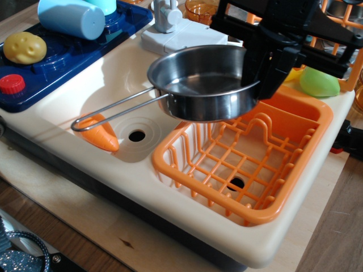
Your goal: Put pan from drying rack into sink
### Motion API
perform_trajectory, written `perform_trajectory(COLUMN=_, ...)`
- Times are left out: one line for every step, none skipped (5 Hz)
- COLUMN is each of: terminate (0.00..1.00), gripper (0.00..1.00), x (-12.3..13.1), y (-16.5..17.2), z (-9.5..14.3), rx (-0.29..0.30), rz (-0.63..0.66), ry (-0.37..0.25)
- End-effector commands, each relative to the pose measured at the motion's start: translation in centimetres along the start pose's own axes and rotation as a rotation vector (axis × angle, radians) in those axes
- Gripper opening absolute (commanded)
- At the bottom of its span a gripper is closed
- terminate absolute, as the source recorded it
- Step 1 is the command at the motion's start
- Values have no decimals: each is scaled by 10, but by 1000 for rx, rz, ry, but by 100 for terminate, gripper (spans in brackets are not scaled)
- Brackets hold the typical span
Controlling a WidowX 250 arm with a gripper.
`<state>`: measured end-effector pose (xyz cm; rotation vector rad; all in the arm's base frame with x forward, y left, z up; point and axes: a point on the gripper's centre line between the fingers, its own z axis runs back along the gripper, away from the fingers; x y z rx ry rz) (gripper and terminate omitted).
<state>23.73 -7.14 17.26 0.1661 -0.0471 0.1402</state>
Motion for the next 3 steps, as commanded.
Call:
perform_trajectory(terminate=0, gripper=0, x=1, y=35, z=-8, rx=65, rz=-25, ry=-125)
perform_trajectory(terminate=0, gripper=0, x=6, y=56, z=-29, rx=86, rz=-70, ry=-194)
perform_trajectory(terminate=100, gripper=100, x=17, y=70, z=-49, rx=70, rz=-107, ry=-249)
